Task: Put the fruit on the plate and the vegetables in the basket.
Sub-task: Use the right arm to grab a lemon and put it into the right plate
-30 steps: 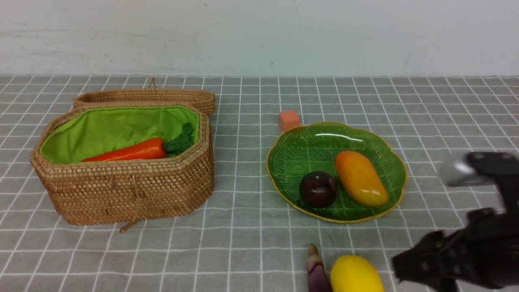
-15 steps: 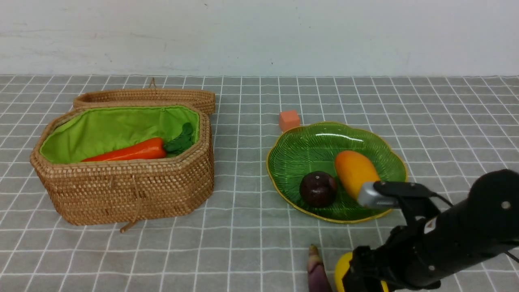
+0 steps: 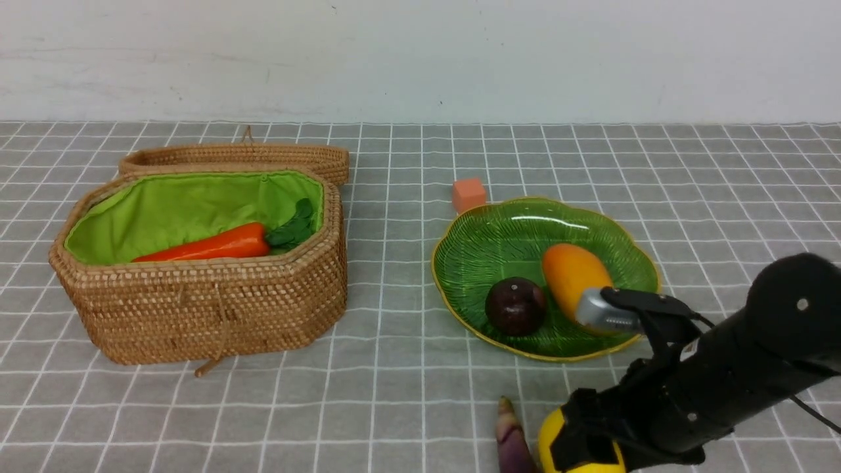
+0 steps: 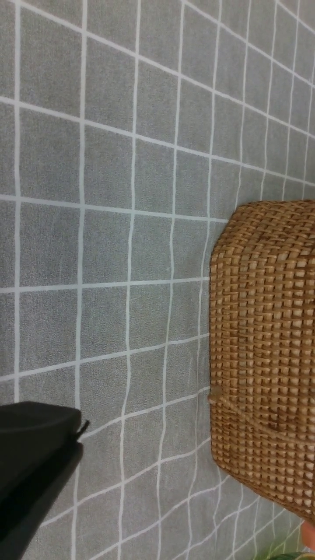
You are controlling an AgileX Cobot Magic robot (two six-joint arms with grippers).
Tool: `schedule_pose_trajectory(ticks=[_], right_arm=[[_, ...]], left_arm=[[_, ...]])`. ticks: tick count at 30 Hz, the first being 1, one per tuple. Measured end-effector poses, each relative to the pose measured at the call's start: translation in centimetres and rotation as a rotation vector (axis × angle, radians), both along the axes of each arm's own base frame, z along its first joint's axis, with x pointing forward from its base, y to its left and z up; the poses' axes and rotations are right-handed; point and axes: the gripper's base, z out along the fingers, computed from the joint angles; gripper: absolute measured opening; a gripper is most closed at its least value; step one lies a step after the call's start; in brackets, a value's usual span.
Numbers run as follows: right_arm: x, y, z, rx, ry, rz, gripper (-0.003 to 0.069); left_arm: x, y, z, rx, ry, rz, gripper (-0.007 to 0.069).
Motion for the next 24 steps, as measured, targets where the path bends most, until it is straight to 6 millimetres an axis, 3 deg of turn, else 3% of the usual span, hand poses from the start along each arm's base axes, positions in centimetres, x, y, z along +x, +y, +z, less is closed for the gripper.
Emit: schedule_pose_trajectory(ticks=[4,6,7,9,10,12,13,14,15,18,22,24], right_arm=[[0.9,-1.0,2.5,0.018,-0.031,-0.003,0.0550],[1.9,-1.6,5.6,0.041,-0.095,-0.004,0.0550],[2.0,-1.6,6.1,0.045,-0.106,-0.001,0.0550],[3.7,-1.9,9.4,0.060,-0.204,-0.007,0.0550],[3.9,-1.8,9.6,0.061,-0.212,-0.006,0.0550],[6.5,-1.4,12.4,0.070,-0.309,0.000,0.0550],[6.7,-1.3,12.6,0.071,-0.314,0.000,0.0550],[8.7,-0.8,13.6,0.079,-0.354,0.003,0.0550],[9.2,-0.6,13.7,0.081,-0.362,0.003,0.0550],[13.7,0.7,13.0,0.086,-0.400,-0.003,0.0550],[18.2,1.8,9.0,0.064,-0.397,-0.025,0.0550],[19.1,1.9,7.5,0.049,-0.391,-0.031,0.0550]], left_arm=[[0.0,0.0,0.0,0.000,0.000,0.000,0.0018],[0.0,0.0,0.0,0.000,0.000,0.000,0.0020],[0.0,0.0,0.0,0.000,0.000,0.000,0.0020],[0.0,0.0,0.0,0.000,0.000,0.000,0.0022],[0.0,0.0,0.0,0.000,0.000,0.000,0.0023],[0.0,0.0,0.0,0.000,0.000,0.000,0.0025],[0.0,0.0,0.0,0.000,0.000,0.000,0.0025],[0.0,0.0,0.0,0.000,0.000,0.000,0.0028],[0.0,0.0,0.0,0.000,0.000,0.000,0.0028],[0.0,0.0,0.0,0.000,0.000,0.000,0.0032],[0.0,0.0,0.0,0.000,0.000,0.000,0.0037],[0.0,0.0,0.0,0.000,0.000,0.000,0.0039]])
